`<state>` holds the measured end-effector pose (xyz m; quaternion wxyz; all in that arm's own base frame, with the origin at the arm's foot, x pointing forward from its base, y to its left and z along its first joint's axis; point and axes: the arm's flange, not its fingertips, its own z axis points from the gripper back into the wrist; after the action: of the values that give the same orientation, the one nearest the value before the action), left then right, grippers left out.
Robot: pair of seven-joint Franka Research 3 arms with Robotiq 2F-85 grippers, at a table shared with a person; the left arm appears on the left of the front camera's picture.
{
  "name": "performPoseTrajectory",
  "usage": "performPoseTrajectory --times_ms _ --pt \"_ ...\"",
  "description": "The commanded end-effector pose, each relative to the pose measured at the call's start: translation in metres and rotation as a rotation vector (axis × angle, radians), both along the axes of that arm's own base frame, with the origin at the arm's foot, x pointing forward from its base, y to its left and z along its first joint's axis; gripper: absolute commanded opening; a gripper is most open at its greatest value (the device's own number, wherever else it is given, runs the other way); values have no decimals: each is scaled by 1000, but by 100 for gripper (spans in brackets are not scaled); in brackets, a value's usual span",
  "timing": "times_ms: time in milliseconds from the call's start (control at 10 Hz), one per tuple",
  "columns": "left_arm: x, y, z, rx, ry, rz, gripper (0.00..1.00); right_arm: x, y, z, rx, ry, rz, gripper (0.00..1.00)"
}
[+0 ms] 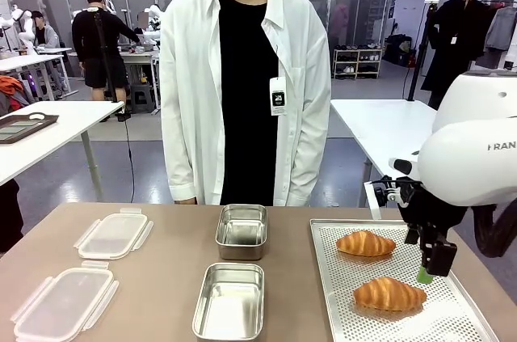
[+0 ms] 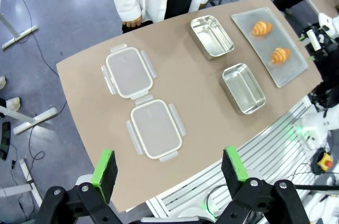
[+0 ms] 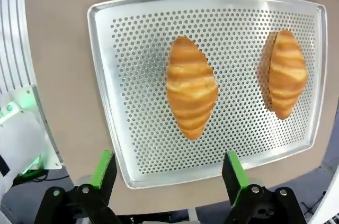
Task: Place the bread into the airtight container.
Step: Pick up a Butter Roll and place it into an empty Airtight Container.
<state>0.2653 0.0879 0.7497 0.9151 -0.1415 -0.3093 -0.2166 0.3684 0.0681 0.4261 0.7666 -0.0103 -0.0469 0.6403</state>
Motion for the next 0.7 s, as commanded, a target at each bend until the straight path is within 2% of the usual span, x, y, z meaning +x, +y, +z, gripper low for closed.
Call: performPoseTrajectory --times_ms 0,100,200,600 --pt "-1 -1 1 3 -5 -12 100 -24 -9 -24 43 4 8 100" --pt "-1 -1 1 3 -5 -12 100 -26 -11 -17 48 27 -14 100" --pt "-1 -1 1 3 -5 -12 100 1 -1 -3 6 7 -5 100" --pt "-1 -1 1 3 -5 -12 100 1 -1 -3 6 7 -5 100"
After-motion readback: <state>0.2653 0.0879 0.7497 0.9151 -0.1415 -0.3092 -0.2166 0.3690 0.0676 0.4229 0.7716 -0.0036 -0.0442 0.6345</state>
